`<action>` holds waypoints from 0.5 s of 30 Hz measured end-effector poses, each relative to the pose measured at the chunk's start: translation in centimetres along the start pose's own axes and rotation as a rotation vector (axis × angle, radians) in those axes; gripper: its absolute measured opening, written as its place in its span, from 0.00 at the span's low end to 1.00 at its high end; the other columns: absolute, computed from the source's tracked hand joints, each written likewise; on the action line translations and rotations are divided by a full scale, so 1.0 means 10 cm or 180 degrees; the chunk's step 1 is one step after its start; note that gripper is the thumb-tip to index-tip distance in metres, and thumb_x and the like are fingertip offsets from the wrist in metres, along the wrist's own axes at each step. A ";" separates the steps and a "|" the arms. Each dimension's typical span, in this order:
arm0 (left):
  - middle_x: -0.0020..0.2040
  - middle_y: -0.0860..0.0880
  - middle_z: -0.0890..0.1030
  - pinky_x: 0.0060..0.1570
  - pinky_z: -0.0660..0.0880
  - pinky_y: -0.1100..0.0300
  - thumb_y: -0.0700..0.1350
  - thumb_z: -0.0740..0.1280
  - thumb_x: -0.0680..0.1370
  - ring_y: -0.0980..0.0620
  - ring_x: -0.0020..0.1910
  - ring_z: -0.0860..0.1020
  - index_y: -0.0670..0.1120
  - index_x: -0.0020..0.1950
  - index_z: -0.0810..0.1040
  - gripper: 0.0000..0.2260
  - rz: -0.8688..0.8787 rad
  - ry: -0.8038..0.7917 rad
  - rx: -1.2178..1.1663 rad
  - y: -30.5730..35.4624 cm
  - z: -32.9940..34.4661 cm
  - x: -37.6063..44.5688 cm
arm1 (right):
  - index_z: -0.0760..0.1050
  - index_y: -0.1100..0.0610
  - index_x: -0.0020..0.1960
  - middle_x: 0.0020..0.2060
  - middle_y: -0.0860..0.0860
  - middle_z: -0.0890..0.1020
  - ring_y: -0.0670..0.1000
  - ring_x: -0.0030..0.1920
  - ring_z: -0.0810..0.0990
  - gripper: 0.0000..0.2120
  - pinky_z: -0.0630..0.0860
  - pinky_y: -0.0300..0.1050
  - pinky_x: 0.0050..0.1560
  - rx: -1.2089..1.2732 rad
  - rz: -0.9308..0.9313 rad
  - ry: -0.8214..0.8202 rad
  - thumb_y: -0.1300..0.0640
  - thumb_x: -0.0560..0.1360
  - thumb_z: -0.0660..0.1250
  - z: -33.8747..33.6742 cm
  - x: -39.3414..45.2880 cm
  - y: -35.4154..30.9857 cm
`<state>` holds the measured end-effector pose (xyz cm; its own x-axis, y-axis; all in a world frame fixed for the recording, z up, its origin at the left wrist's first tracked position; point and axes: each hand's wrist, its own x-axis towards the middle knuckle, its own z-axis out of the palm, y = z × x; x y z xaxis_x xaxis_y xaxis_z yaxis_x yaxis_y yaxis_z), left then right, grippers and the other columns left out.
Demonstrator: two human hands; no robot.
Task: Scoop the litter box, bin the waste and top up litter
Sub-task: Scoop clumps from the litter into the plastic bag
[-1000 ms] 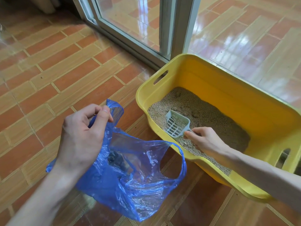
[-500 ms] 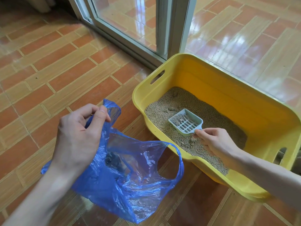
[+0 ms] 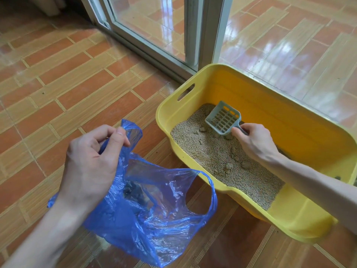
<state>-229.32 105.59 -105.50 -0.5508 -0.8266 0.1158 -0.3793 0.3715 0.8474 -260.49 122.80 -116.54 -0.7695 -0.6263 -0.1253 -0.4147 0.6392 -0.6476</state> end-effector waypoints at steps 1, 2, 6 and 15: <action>0.22 0.53 0.60 0.25 0.51 0.60 0.59 0.63 0.80 0.53 0.22 0.56 0.50 0.41 0.80 0.16 -0.0003 -0.0006 -0.0009 0.00 0.00 0.00 | 0.82 0.60 0.44 0.29 0.50 0.79 0.46 0.23 0.69 0.15 0.61 0.33 0.19 -0.0038 -0.0009 -0.0017 0.51 0.82 0.65 0.01 0.04 0.02; 0.22 0.53 0.60 0.25 0.51 0.60 0.60 0.63 0.80 0.53 0.22 0.56 0.50 0.41 0.80 0.17 -0.0008 -0.0004 -0.0015 0.00 0.00 0.00 | 0.82 0.60 0.46 0.30 0.51 0.80 0.46 0.23 0.69 0.15 0.61 0.32 0.19 -0.0092 -0.0040 -0.0029 0.51 0.82 0.64 0.02 0.07 0.04; 0.23 0.54 0.59 0.25 0.52 0.60 0.62 0.62 0.79 0.52 0.22 0.56 0.49 0.42 0.80 0.18 -0.0018 -0.0028 -0.0052 0.00 0.01 0.01 | 0.83 0.62 0.49 0.35 0.54 0.83 0.48 0.26 0.73 0.16 0.64 0.39 0.24 -0.0409 -0.0226 -0.0034 0.50 0.82 0.65 0.08 0.10 0.14; 0.23 0.54 0.61 0.26 0.53 0.56 0.63 0.62 0.78 0.51 0.23 0.57 0.49 0.43 0.81 0.19 -0.0084 -0.0069 -0.0027 0.00 0.03 0.00 | 0.82 0.57 0.53 0.33 0.50 0.82 0.49 0.28 0.77 0.11 0.75 0.49 0.27 -0.0562 -0.0707 -0.0086 0.52 0.82 0.64 0.17 0.00 0.16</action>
<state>-229.52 105.73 -105.60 -0.5567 -0.8266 0.0823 -0.3875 0.3461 0.8544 -260.34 123.06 -118.80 -0.6380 -0.7699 -0.0166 -0.6518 0.5513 -0.5208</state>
